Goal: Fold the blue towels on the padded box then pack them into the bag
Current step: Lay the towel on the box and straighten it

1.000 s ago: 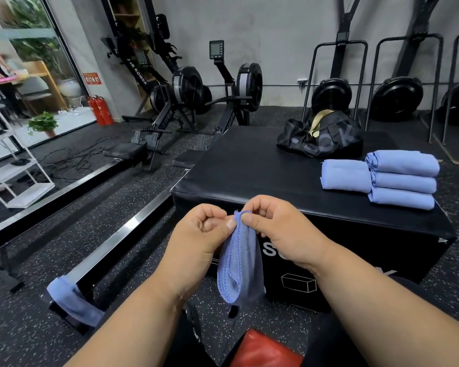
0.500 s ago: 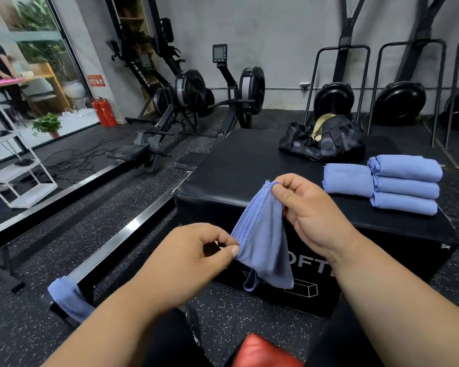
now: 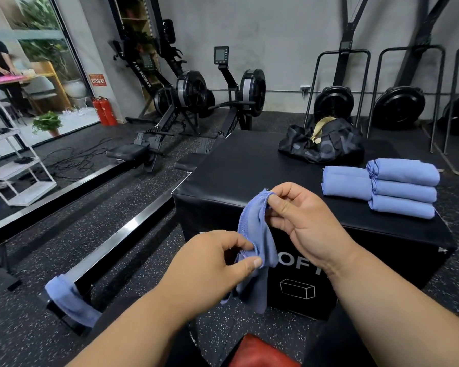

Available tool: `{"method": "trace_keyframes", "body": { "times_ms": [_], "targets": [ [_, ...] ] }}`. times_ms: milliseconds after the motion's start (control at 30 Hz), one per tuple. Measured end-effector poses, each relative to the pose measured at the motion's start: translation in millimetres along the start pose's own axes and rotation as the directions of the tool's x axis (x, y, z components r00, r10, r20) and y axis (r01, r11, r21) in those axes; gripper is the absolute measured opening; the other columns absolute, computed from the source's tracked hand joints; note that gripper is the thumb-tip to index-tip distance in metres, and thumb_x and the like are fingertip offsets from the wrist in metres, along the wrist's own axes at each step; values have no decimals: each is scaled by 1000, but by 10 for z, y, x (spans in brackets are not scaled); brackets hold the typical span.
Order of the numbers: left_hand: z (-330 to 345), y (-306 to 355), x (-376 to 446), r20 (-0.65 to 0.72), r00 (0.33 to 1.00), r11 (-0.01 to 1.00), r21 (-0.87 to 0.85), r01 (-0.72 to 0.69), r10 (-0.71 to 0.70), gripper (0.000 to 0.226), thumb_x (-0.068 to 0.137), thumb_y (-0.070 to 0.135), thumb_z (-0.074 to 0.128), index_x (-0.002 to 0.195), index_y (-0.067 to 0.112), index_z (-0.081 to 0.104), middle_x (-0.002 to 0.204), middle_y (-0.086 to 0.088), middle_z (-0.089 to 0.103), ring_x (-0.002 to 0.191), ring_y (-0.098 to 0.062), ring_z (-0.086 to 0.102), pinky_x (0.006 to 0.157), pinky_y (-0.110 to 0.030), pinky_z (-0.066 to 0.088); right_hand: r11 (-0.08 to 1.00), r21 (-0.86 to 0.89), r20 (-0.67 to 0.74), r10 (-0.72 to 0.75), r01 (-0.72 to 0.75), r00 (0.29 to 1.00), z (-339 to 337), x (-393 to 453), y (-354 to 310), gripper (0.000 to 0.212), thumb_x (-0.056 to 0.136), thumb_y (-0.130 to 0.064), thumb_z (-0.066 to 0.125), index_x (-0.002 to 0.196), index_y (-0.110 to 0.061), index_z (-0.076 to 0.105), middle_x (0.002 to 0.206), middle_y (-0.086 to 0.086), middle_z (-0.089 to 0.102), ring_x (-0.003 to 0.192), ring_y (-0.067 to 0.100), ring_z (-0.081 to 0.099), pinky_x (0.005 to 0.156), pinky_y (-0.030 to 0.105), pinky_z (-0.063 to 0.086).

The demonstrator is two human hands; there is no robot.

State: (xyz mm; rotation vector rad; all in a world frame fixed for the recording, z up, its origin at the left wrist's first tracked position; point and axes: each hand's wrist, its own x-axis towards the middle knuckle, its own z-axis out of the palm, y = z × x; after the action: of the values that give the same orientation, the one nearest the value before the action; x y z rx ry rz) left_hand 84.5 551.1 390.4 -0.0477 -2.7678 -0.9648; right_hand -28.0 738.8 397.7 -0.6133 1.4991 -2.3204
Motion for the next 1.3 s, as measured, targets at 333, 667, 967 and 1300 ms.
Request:
{"method": "trace_keyframes", "body": {
  "times_ms": [333, 667, 967, 1300],
  "targets": [
    [123, -3, 16, -236, 966, 988, 80, 130, -108, 16, 85, 56, 75, 89, 41, 71, 91, 26, 66, 89, 7, 61, 80, -24, 52, 999, 28, -46, -17, 18, 999, 71, -22, 11, 12, 88, -20, 71, 94, -10, 67, 98, 16, 73, 91, 24, 71, 82, 38, 61],
    [127, -139, 33, -65, 972, 937, -288, 200, -227, 27, 99, 37, 69, 74, 29, 75, 69, 21, 67, 64, 4, 55, 69, -25, 44, 999, 35, -21, 18, -17, 1000, 105, -71, 10, 8, 84, -23, 74, 88, -17, 72, 95, 12, 74, 87, 21, 71, 80, 36, 61],
    [203, -124, 28, -30, 971, 921, -325, 215, -238, 9, 86, 42, 82, 80, 35, 79, 79, 14, 75, 67, -2, 62, 70, -28, 52, 1000, 7, -5, 28, -28, 1000, 130, -93, 31, 9, 77, -31, 79, 83, -24, 77, 93, 10, 74, 87, 21, 71, 80, 36, 61],
    [140, -233, 62, -157, 972, 964, -225, 139, -177, 16, 94, 28, 71, 79, 27, 67, 62, 13, 64, 49, -2, 46, 51, -26, 38, 1000, -8, -46, 8, -9, 999, 7, -31, 39, 8, 87, -20, 71, 92, -14, 69, 94, 11, 73, 85, 19, 71, 80, 32, 61]
  ]
}}
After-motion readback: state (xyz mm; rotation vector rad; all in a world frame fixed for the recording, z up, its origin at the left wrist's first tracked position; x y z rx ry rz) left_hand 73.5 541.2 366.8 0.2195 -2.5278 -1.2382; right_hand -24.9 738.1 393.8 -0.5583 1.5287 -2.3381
